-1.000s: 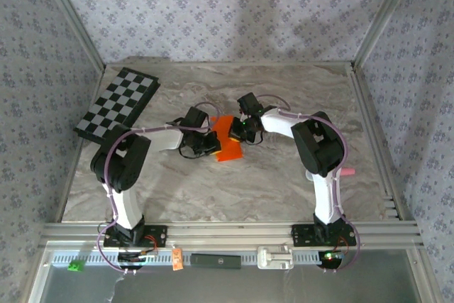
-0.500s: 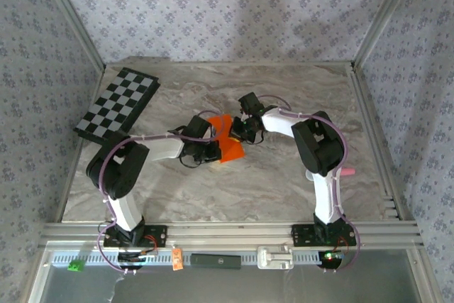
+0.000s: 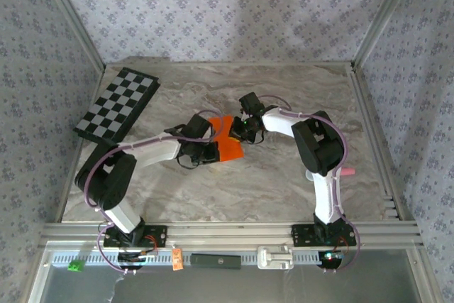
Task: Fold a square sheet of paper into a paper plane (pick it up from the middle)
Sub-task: First fold in half a square sheet of paper at the center of the table, then fold the triangle a second time at the center of the table.
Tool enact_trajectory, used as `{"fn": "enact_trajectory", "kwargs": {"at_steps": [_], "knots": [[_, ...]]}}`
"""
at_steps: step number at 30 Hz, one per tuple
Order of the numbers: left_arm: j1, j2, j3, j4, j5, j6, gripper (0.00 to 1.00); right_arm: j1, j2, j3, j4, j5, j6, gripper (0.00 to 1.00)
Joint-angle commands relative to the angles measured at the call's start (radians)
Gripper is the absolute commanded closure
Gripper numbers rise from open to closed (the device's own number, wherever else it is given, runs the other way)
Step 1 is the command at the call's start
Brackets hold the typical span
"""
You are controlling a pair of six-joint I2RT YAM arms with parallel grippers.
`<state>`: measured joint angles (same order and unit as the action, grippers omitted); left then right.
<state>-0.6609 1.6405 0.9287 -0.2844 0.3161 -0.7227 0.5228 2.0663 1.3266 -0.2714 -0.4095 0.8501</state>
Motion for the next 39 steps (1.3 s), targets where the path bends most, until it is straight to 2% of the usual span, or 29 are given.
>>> {"fn": "enact_trajectory", "kwargs": {"at_steps": [1,7,15,21,24,29,33,35,39], "knots": [[0.040,-0.012,0.033,0.044,-0.022,-0.030,0.99,-0.021,0.078,-0.047,-0.099,0.118,0.022,1.00],[0.064,0.114,0.080,0.133,0.066,-0.073,1.00,-0.021,0.071,-0.047,-0.079,0.107,0.045,1.00],[0.099,0.217,0.136,0.089,0.051,-0.065,1.00,-0.009,0.026,-0.051,-0.077,0.116,0.027,0.98],[0.098,0.258,0.153,-0.014,0.030,0.016,1.00,0.003,-0.083,-0.057,-0.020,0.103,-0.009,0.86],[0.098,0.242,0.183,-0.032,0.063,0.053,0.98,-0.004,-0.144,-0.076,0.003,0.121,-0.024,0.79],[0.103,0.178,0.246,-0.002,0.122,0.025,0.85,-0.027,-0.234,-0.125,-0.003,0.189,-0.066,0.66],[0.122,0.181,0.284,0.017,0.107,0.001,0.78,-0.049,-0.300,-0.213,0.001,0.216,-0.090,0.59],[0.136,0.212,0.304,0.017,0.102,-0.003,0.78,-0.054,-0.316,-0.233,0.005,0.217,-0.096,0.57],[0.149,0.280,0.346,0.013,0.095,-0.010,0.85,-0.056,-0.320,-0.251,0.011,0.196,-0.102,0.56]]}}
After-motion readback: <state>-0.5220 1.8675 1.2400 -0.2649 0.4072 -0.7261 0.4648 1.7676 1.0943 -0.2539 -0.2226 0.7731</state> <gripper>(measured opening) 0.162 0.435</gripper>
